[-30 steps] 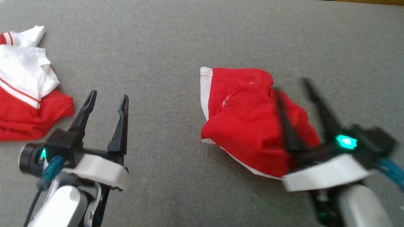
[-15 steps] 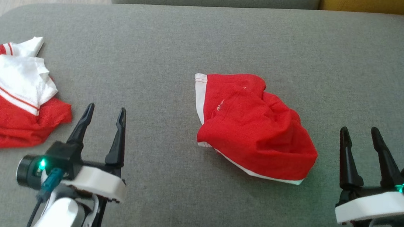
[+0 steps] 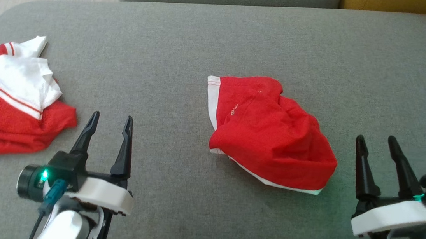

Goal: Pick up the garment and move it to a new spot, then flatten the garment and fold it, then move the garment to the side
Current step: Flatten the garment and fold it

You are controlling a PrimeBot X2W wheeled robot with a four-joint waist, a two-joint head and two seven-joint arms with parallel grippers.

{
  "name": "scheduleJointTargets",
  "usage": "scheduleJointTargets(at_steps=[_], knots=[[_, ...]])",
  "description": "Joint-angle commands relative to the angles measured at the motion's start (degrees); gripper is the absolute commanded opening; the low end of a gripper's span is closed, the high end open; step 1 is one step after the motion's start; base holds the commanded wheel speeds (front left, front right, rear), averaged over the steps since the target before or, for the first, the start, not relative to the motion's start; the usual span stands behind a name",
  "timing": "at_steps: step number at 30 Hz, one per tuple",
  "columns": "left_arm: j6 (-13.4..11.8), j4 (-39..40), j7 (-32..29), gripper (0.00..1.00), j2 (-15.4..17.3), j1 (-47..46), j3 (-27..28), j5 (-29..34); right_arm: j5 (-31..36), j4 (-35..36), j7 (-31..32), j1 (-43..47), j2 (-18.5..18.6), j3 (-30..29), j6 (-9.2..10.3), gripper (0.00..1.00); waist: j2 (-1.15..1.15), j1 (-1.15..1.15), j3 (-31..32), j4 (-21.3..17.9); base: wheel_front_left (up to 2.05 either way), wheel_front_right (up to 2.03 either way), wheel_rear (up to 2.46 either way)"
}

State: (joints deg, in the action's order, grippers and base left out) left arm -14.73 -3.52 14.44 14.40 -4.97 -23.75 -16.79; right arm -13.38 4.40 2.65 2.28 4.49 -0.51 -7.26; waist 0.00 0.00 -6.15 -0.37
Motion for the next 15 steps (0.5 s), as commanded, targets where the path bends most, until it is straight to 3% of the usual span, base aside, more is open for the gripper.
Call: scheduleJointTargets(at_steps=[1,6,15], knots=[[-0.44,2.11,0.07,1.0,1.31,-2.46,1.77,-0.07,0.32,1.58,0.27,-1.47,0.56,1.16,-0.23,1.0,0.0,0.0,-0.13,0.0,0.0,0.0,0.0],[-0.63,2.57,0.02,1.0,1.25,-3.42,1.66,0.03,0.66,-2.53,3.35,-3.58,2.86,1.49,-0.23,1.0,0.0,0.0,-1.67,0.05,0.0,0.0,0.0],[-0.09,2.43,0.19,1.0,-0.01,-7.48,0.7,0.64,-3.44,-12.73,9.47,-14.18,10.54,9.44,-0.23,1.0,0.0,0.0,-7.55,2.13,0.0,0.0,0.0]])
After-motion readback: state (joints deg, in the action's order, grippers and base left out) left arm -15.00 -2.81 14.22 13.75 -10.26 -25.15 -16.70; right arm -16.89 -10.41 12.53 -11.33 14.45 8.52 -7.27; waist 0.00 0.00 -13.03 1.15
